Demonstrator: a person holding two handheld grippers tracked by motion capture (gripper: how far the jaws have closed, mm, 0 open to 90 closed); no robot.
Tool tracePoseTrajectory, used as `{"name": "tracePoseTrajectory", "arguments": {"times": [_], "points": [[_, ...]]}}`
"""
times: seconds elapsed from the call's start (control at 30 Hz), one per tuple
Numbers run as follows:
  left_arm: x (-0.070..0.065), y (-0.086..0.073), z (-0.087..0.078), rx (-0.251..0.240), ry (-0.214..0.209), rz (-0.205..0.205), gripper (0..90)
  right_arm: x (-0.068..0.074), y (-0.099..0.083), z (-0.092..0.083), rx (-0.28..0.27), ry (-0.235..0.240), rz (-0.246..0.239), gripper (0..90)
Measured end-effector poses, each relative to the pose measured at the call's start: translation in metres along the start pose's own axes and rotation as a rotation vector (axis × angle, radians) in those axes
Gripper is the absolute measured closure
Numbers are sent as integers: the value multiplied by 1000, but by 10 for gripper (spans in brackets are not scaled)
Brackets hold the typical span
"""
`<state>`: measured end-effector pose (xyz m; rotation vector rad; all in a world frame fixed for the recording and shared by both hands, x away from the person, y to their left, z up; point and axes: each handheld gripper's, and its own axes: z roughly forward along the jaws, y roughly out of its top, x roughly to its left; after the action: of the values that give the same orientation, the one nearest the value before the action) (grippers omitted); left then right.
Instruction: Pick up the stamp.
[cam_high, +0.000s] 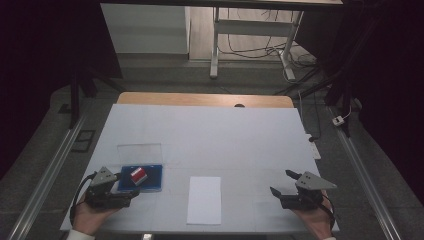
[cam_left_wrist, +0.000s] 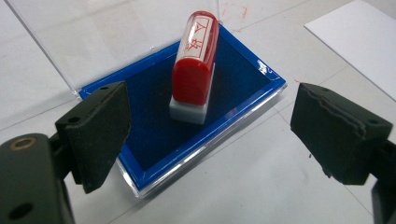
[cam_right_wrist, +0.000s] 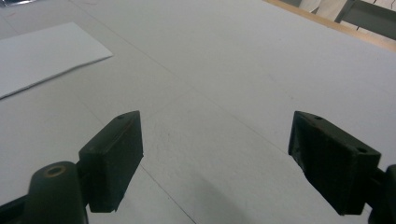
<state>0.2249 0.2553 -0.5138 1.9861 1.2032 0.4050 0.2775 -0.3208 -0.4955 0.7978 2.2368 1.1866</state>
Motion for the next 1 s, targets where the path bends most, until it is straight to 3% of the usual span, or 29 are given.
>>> {"name": "tracePoseTrajectory", "arguments": {"times": [0.6,1.0], "points": [[-2,4,-8,-15,-2,37,150,-1,-4,1,20,3,-3,209],[-5,18,-17,-1,0,57,176,0,-6,4,41,8,-10,225]]}}
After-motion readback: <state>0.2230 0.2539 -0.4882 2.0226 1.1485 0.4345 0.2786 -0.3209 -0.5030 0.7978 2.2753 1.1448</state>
